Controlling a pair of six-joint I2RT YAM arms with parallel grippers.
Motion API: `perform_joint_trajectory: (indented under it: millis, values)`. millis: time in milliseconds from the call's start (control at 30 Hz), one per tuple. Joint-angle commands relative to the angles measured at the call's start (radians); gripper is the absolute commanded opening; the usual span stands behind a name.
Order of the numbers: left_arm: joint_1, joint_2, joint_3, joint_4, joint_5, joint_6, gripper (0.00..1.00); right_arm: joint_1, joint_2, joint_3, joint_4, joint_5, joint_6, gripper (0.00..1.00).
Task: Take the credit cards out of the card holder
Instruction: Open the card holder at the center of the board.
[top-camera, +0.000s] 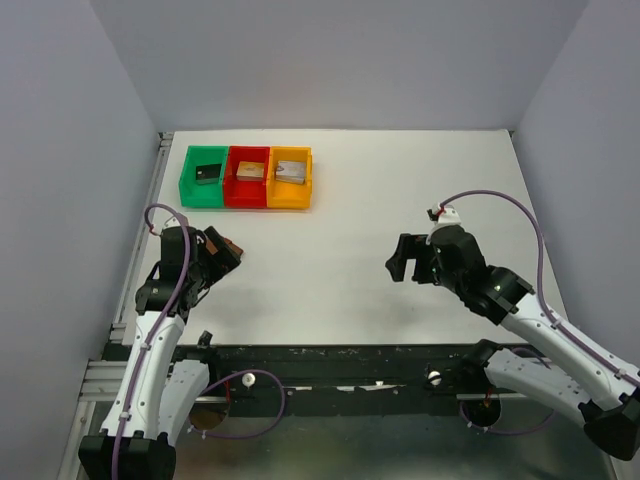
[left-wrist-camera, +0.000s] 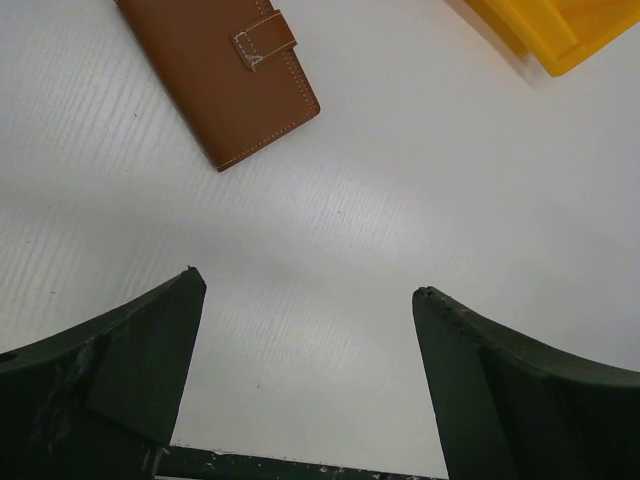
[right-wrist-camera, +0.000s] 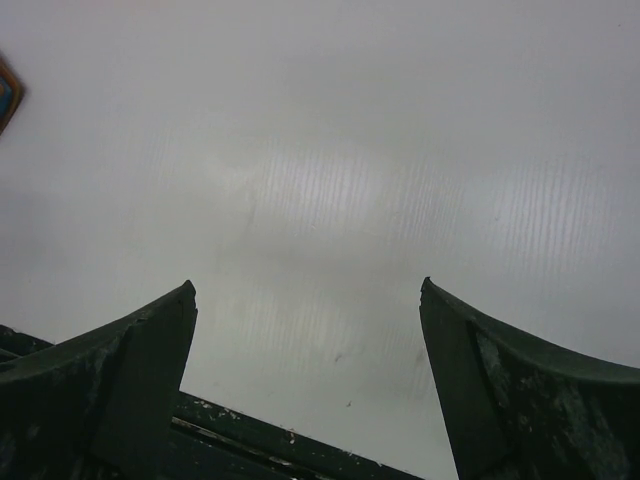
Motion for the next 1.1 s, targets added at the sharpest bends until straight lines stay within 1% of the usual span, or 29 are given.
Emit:
perform_joint_trajectory:
  millis: [0, 33, 267, 400, 433, 500, 667, 767, 867, 900, 933, 1000, 1067]
  values:
    - [-0.002, -0.004, 0.012, 0.001, 0.001, 0.063, 0.99, -0.003, -0.029, 0.042, 0.006, 0.029, -0.019, 1.0]
    - [-0.002, -0.008, 0.002, 0.011, 0.036, 0.074, 0.99, -0.003, -0.033, 0.039, 0.003, 0.038, -0.023, 1.0]
    - [-0.032, -0.033, -0.031, 0.058, 0.039, 0.103, 0.99, -0.005, -0.05, 0.04, -0.013, 0.072, -0.049, 1.0]
    - [-0.03, -0.022, -0.03, 0.051, 0.012, 0.098, 0.99, -0.005, -0.058, 0.039, -0.014, 0.112, -0.046, 1.0]
    - [-0.03, -0.013, -0.027, 0.043, -0.02, 0.095, 0.99, -0.005, -0.056, 0.034, -0.014, 0.122, -0.043, 1.0]
    - [-0.013, 0.01, -0.015, 0.031, -0.036, 0.094, 0.99, -0.003, -0.058, 0.02, 0.0, 0.139, -0.039, 0.99]
    - [0.086, 0.039, -0.015, 0.037, -0.019, 0.034, 0.99, -0.003, -0.076, -0.021, 0.052, 0.078, -0.049, 0.97]
    - [0.097, 0.067, -0.019, 0.055, -0.048, 0.006, 0.99, -0.003, -0.064, -0.018, 0.044, 0.018, -0.06, 0.96]
    - [0.105, 0.096, -0.039, 0.11, -0.051, -0.014, 0.95, -0.003, -0.055, -0.027, 0.061, -0.041, -0.057, 0.92]
    - [0.111, 0.102, -0.047, 0.141, -0.031, -0.012, 0.92, -0.003, -0.053, -0.029, 0.066, -0.052, -0.054, 0.91]
    - [0.117, 0.111, -0.057, 0.173, -0.007, -0.012, 0.86, -0.003, -0.053, -0.033, 0.075, -0.068, -0.052, 0.9]
    - [0.123, 0.122, -0.077, 0.225, 0.002, -0.03, 0.79, -0.003, -0.052, -0.043, 0.093, -0.086, -0.054, 0.89]
    - [0.137, 0.147, -0.085, 0.256, -0.001, -0.049, 0.77, -0.003, -0.05, -0.044, 0.104, -0.106, -0.055, 0.89]
